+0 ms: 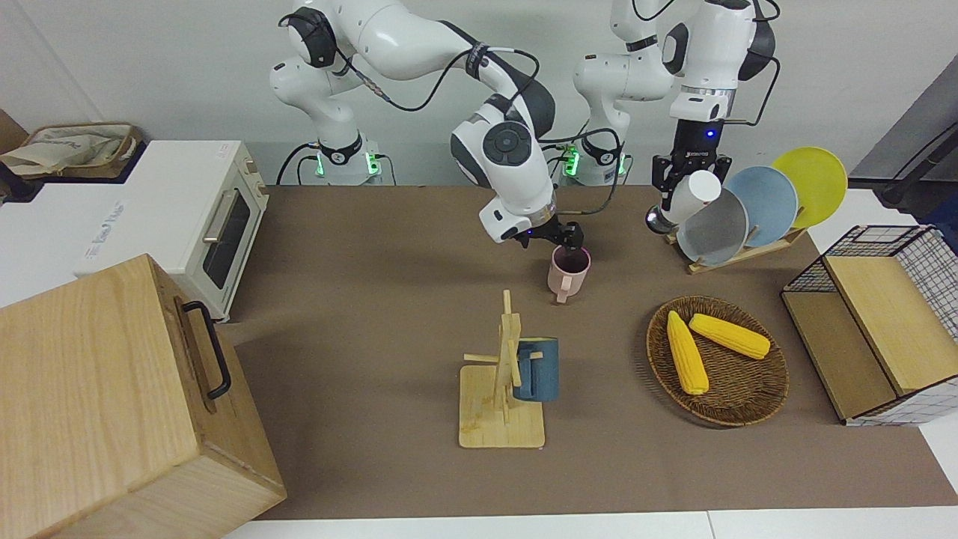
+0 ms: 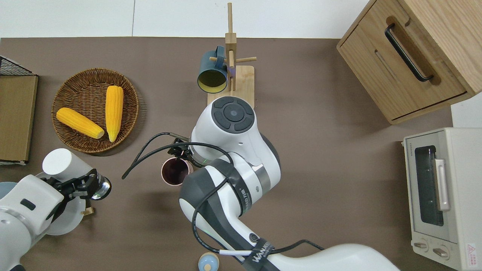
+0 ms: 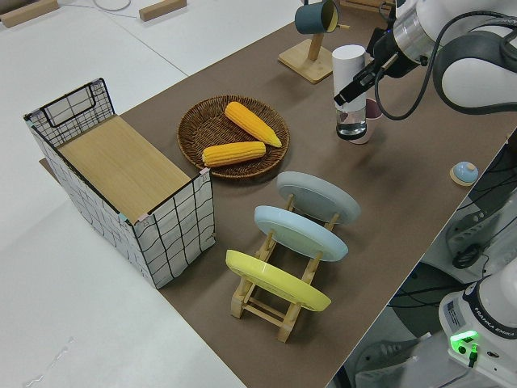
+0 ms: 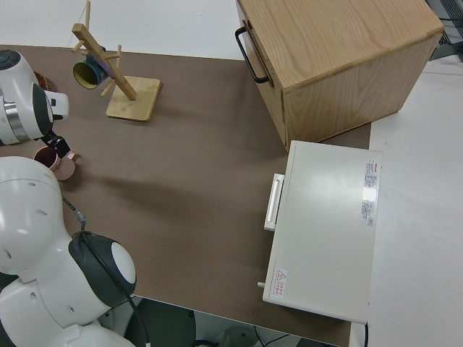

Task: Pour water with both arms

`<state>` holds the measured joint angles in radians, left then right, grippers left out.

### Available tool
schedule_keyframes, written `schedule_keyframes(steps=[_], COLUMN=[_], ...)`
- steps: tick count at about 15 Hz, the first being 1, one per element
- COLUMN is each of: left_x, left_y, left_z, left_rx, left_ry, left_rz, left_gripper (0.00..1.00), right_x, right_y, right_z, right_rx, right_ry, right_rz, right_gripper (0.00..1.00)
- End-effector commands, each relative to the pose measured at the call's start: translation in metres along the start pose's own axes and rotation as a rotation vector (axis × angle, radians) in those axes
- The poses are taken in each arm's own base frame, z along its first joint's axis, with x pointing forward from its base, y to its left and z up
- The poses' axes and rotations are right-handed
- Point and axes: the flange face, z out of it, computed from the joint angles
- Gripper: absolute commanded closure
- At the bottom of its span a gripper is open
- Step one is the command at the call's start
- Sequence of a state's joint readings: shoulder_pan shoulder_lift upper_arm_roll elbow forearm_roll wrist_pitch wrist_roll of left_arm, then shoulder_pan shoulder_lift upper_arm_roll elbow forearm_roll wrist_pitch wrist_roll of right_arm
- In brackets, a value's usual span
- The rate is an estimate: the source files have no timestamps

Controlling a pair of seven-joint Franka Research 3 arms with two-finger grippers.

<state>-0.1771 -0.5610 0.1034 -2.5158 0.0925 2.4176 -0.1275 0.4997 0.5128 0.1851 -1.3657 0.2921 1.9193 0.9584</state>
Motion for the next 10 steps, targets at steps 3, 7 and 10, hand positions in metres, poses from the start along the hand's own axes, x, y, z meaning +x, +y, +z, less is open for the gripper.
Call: schedule_keyframes(steps=[3, 7, 10], left_x=[-0.024, -0.047, -0.063], left_y=[0.061, 0.100, 0.125], left_z=[0.003, 0.012, 0.026], left_rx=[-0.090, -0.169, -0.213], left_ry=[-0.026, -0.078, -0.133], left_rz=[0.116, 0.148, 0.187], left_gripper=[1.00, 1.00, 1.00], right_x=[0.023, 0.051, 0.081], right_y=[0.088, 0.151, 0.212], right_z=[-0.138, -0.187, -0.234], right_rx=[-0.112, -0.309, -0.327], right_ry=[0.045, 0.134, 0.132], right_rz=[-0.059, -0.194, -0.270], right_gripper=[0.009, 0.009, 0.009])
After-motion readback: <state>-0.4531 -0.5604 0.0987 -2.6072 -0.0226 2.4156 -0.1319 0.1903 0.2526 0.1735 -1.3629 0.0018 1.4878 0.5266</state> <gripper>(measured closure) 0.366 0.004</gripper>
